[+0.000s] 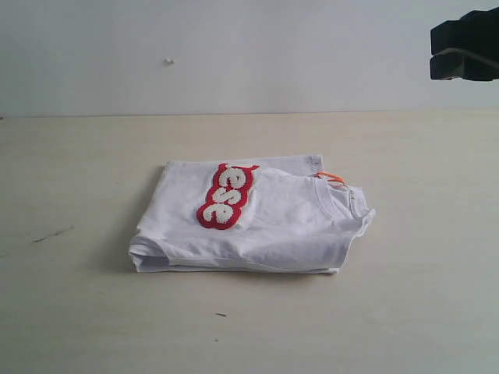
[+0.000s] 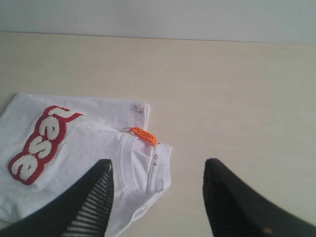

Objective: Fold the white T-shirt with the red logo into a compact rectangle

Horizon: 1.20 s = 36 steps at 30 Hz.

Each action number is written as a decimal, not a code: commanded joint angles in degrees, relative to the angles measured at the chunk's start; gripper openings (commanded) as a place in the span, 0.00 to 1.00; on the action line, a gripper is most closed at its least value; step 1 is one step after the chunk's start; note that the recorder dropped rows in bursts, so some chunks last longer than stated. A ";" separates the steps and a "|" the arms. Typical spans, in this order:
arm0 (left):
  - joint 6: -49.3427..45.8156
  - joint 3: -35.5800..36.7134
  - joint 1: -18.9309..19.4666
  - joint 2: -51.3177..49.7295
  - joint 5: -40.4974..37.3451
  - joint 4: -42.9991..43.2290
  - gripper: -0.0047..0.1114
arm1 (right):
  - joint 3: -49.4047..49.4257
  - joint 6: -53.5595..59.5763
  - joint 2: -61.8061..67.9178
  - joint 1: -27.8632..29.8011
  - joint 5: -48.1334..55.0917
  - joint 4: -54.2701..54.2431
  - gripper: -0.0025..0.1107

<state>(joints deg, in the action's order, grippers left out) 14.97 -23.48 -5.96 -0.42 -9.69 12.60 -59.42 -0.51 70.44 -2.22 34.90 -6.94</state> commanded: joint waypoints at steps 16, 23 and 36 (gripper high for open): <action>-4.71 23.48 0.26 0.42 10.73 -3.79 0.04 | 0.11 0.51 -0.42 0.29 -0.88 -0.15 0.50; -10.61 23.48 0.35 0.42 11.65 -9.92 0.04 | 0.11 0.51 -0.42 0.29 -0.88 -0.15 0.50; -17.96 23.48 4.42 0.42 1.87 -16.85 0.04 | 0.11 0.51 -0.42 0.29 -0.88 -0.15 0.50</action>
<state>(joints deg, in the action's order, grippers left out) -3.67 -0.19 -1.70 -0.29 -4.23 -4.48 -59.42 -0.41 70.44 -2.22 34.66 -6.94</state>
